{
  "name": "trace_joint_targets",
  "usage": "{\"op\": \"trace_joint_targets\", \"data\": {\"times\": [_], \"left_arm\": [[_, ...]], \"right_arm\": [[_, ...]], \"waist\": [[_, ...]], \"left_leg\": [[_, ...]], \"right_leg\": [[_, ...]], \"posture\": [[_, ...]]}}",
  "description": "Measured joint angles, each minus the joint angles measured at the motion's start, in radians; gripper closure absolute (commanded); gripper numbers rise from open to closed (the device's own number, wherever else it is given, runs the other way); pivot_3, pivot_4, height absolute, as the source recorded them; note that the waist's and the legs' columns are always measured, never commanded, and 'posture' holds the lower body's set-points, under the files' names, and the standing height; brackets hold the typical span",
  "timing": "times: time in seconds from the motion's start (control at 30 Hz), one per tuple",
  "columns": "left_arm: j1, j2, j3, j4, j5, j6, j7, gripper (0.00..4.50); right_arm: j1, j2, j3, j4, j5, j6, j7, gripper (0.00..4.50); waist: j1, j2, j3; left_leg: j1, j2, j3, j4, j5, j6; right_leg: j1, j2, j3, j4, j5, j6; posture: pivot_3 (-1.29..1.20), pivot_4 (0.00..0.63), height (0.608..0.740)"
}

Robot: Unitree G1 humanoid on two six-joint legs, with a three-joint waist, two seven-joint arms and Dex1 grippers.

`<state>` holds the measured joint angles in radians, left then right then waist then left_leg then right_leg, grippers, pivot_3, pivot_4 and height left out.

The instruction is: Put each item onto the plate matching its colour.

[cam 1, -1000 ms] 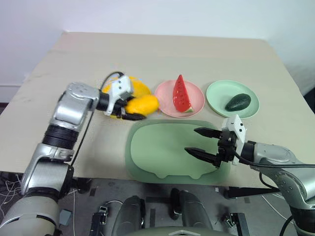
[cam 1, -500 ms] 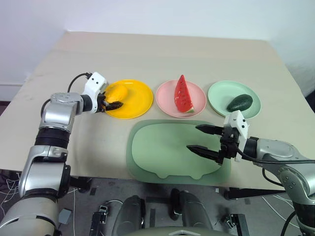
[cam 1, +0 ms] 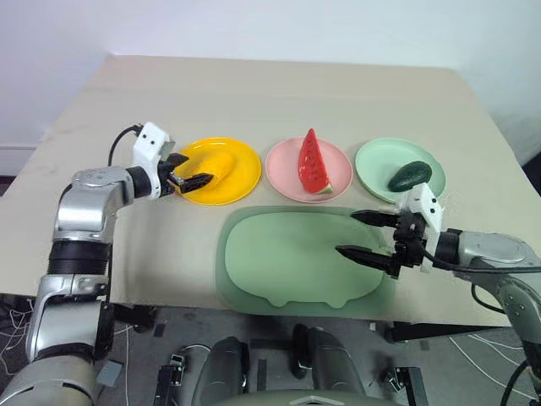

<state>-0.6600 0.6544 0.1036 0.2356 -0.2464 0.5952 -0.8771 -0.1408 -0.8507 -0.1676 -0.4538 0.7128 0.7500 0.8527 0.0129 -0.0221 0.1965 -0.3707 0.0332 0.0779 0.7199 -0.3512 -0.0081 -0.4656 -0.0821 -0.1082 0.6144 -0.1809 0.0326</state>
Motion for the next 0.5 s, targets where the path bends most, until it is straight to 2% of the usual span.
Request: {"op": "trace_joint_targets", "data": {"times": [0.13, 0.3, 0.5], "left_arm": [[0.159, 0.039, 0.128, -0.243, -0.076, 0.053, 0.032, 0.04], [0.484, 0.06, 0.315, -0.563, -0.21, 0.146, 0.038, 0.04], [0.678, 0.026, 0.409, -0.771, -0.337, 0.231, 0.101, 0.04]], "right_arm": [[-0.032, -0.031, -0.015, 0.063, -0.003, -0.006, 0.039, 0.0], [-0.022, -0.051, -0.086, 0.147, -0.022, -0.051, 0.085, 0.0], [0.002, -0.08, -0.128, 0.199, -0.038, -0.082, 0.137, 0.0]], "waist": [[-0.001, 0.0, 0.0], [0.0, 0.0, 0.0], [0.015, 0.0, 0.0]], "left_leg": [[0.0, 0.0, -0.001, 0.0, 0.0, 0.0], [0.002, 0.001, 0.0, -0.001, 0.0, 0.0], [0.01, 0.001, 0.0, -0.002, 0.0, 0.0]], "right_leg": [[0.0, 0.0, 0.001, 0.0, 0.0, 0.0], [0.0, 0.0, 0.002, 0.0, 0.0, 0.0], [0.007, 0.0, 0.003, -0.001, -0.001, -0.001]], "posture": [[0.0, 0.15, 0.74], [0.0, 0.15, 0.74], [0.0, 0.15, 0.74]]}}
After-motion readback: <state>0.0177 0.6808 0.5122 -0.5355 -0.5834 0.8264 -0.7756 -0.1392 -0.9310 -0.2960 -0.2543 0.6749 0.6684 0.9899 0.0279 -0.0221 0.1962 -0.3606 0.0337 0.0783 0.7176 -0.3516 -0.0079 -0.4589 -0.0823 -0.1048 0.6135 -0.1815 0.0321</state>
